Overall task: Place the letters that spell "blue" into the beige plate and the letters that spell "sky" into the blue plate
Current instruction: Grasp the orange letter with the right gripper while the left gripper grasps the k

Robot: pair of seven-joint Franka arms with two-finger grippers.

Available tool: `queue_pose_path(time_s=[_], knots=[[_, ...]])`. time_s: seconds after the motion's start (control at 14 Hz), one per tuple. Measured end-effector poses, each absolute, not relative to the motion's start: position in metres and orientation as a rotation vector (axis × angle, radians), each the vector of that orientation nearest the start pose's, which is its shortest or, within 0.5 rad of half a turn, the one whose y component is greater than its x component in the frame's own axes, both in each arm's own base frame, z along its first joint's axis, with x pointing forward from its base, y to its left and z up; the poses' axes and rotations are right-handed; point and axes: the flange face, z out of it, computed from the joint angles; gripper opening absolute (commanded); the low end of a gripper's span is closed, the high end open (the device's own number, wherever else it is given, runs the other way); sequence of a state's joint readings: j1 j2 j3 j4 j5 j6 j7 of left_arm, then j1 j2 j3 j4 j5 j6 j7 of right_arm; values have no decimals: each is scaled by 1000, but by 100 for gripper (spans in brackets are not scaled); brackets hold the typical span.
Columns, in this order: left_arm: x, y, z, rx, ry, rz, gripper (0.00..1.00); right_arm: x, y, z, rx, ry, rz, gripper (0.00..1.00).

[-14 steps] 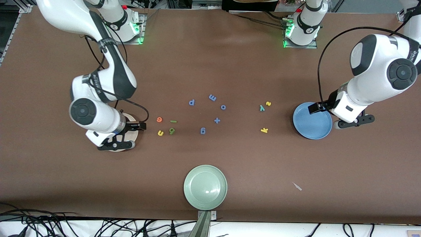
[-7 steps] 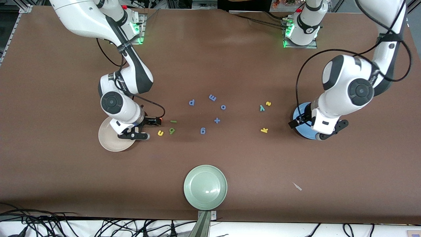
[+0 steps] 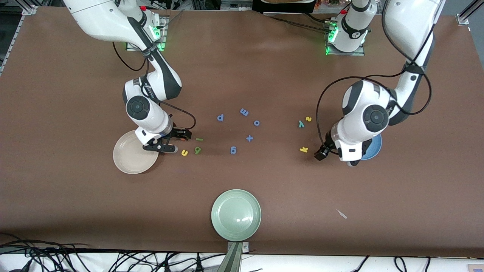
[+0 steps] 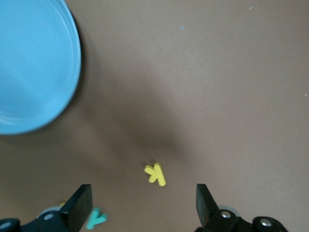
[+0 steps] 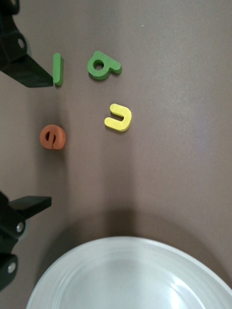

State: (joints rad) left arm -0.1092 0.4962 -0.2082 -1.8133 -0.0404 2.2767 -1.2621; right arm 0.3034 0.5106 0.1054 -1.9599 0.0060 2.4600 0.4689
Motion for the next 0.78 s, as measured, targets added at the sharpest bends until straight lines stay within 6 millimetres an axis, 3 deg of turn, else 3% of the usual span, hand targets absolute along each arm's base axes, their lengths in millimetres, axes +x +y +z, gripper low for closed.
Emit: queue_pose_path(time_s=[0.36, 0.57, 0.78], knots=[[613, -218, 217, -2656, -1698, 119, 84, 552, 256, 182, -3080, 110, 16, 99], [611, -222, 197, -2587, -1722, 76, 75, 548, 257, 175, -3080, 108, 10, 96], [611, -220, 185, -2560, -1747, 89, 75, 548, 252, 173, -3099, 84, 2, 86]])
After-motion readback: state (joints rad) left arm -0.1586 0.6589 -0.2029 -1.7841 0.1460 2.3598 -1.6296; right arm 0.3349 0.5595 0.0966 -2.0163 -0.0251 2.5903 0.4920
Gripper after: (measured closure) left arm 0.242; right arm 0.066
